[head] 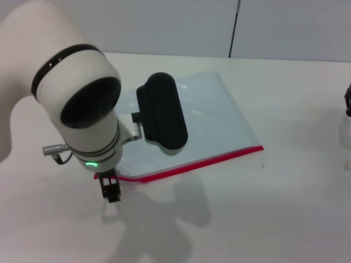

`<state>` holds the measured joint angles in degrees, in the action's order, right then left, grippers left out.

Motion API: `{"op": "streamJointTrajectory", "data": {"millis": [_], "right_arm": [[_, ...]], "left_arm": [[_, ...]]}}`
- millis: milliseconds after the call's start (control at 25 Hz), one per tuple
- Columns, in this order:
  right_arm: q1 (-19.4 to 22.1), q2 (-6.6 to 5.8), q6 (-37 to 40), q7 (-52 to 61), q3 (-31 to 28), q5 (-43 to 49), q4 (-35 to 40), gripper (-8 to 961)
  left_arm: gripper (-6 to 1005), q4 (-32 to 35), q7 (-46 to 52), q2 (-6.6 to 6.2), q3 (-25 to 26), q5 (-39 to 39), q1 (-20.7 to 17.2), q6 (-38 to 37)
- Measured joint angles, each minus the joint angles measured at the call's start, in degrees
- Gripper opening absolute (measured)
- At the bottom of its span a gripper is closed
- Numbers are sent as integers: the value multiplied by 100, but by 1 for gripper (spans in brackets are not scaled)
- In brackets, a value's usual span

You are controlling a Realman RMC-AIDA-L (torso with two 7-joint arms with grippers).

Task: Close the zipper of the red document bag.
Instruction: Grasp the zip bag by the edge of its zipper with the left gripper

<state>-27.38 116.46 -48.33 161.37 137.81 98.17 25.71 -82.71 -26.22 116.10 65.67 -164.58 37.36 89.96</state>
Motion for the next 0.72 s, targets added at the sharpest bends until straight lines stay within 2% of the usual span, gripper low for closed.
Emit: {"op": "streamJointTrajectory", "data": {"millis": [480,720], "right_arm": [[5,0,0,0,-1,0,18,512],[5,0,-1,0,0,0,22,512]], "left_arm": [[701,209,4,-72,68,-10,86,-163],[700,519,71,-123,70,-13,226,-278]]}}
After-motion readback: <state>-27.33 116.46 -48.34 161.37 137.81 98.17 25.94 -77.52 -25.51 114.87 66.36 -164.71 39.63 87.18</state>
